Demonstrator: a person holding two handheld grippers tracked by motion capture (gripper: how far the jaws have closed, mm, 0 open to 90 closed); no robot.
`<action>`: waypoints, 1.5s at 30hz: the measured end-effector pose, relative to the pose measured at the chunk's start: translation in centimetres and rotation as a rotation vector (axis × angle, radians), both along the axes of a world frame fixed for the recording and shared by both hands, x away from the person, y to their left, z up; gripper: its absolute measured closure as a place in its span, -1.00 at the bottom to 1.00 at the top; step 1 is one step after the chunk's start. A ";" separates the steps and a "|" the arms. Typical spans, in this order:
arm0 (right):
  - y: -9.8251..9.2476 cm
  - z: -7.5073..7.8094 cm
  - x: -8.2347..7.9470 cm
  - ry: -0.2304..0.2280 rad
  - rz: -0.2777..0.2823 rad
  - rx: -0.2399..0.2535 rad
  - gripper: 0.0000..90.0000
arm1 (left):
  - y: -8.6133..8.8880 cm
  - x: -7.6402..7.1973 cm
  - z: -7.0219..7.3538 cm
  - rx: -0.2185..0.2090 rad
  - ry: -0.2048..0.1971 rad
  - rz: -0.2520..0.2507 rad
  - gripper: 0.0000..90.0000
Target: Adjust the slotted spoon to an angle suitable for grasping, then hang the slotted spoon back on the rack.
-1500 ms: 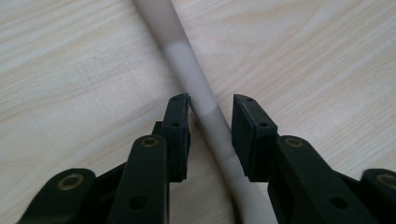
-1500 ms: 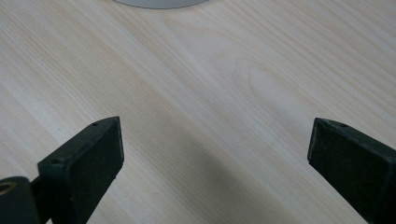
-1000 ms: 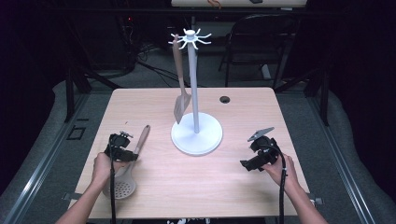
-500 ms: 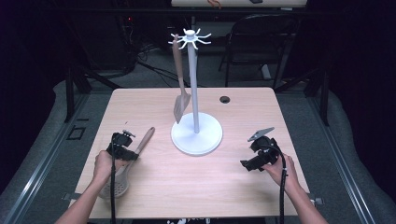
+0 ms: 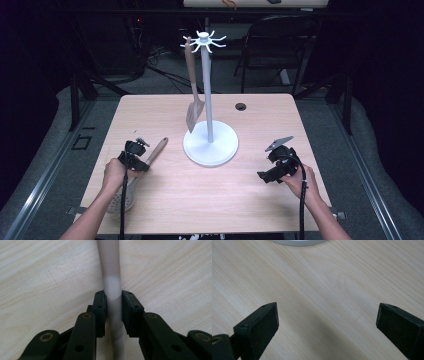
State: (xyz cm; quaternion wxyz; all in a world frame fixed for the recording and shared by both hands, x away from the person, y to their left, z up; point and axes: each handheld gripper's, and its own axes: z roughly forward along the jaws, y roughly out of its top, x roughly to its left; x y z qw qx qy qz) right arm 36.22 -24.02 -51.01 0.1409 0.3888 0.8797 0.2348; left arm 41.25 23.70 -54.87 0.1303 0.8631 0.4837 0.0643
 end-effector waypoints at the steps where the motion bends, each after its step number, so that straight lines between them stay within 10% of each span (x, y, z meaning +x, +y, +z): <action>1: 0.0 0.0 0.0 0.004 -0.002 0.005 -0.92 | 0.1 0.0 0.0 -0.007 -0.002 0.000 0.66; 20: 0.0 -0.1 0.0 0.013 0.004 -0.005 -0.91 | 2.0 -2.8 2.1 -0.185 -0.160 0.002 0.71; 45: 0.0 -0.2 0.2 0.017 0.007 -0.018 -0.91 | 3.2 -7.6 7.7 -0.378 -0.552 0.004 0.72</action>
